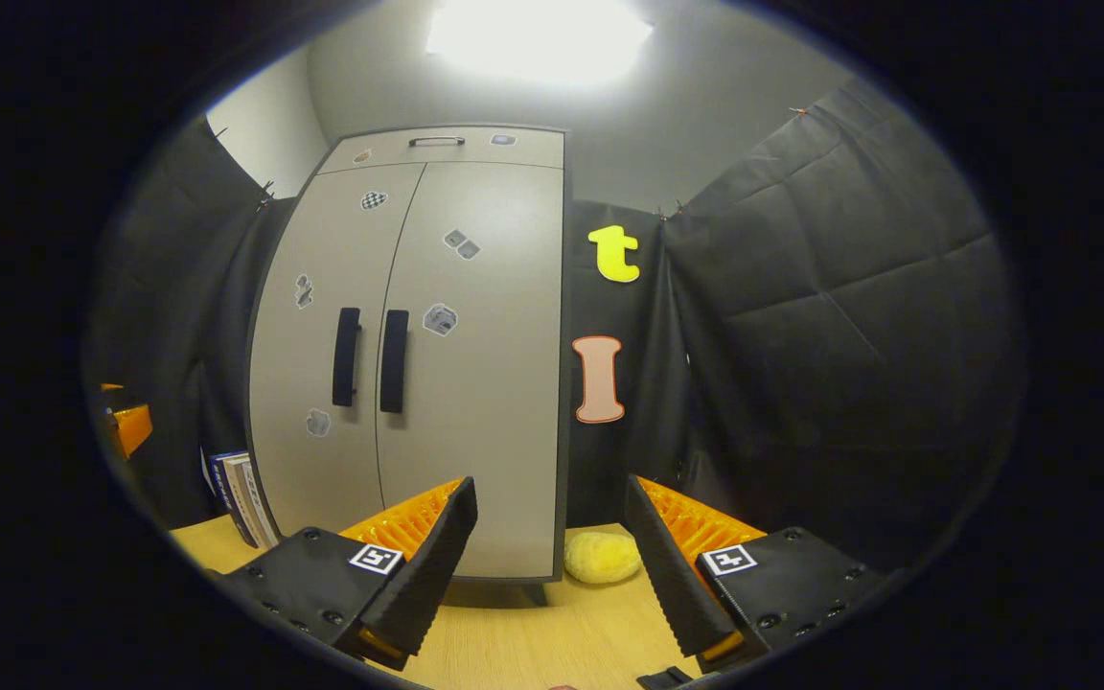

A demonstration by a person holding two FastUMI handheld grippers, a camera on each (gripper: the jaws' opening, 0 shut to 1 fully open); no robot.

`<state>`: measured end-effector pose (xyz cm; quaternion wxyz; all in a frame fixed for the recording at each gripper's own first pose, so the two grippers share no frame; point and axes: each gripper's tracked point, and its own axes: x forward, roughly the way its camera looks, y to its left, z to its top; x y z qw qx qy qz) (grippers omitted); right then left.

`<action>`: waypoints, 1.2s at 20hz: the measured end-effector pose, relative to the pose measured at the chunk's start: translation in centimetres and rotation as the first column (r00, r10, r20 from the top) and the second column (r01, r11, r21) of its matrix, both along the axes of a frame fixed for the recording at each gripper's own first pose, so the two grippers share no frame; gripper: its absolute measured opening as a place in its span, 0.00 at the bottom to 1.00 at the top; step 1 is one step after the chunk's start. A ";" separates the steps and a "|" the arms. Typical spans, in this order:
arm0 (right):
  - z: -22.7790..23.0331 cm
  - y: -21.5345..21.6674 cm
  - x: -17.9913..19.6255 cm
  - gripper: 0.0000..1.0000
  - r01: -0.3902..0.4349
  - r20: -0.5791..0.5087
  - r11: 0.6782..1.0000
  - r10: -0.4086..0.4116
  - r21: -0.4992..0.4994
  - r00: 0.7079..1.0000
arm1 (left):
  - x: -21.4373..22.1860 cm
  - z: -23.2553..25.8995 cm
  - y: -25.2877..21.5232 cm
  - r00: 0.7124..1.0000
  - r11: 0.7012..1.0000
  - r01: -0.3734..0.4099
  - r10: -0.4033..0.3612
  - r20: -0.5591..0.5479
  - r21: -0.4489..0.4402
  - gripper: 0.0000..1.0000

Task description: Open the right door of the double-door shoe cabinet with the right hand, and open the left door with the left hand.

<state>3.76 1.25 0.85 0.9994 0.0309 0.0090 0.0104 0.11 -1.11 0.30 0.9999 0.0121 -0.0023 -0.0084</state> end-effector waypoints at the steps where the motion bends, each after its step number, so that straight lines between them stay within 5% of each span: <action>1: 0.5 0.6 0.9 0.98 -0.012 0.004 1.000 0.012 0.001 1.000 | -0.1 -0.2 0.2 1.000 1.000 -0.004 0.004 -0.003 0.002 0.92; 14: 4.5 12.4 11.1 0.98 -0.191 0.018 0.982 0.191 -0.011 0.981 | -2.1 -2.1 7.8 0.984 0.985 -0.169 0.170 -0.054 0.027 0.92; 24: 4.8 17.9 17.9 0.98 -0.198 -0.019 0.980 0.199 0.033 0.980 | -3.7 -3.7 12.1 0.954 0.958 -0.280 0.284 -0.095 0.059 0.92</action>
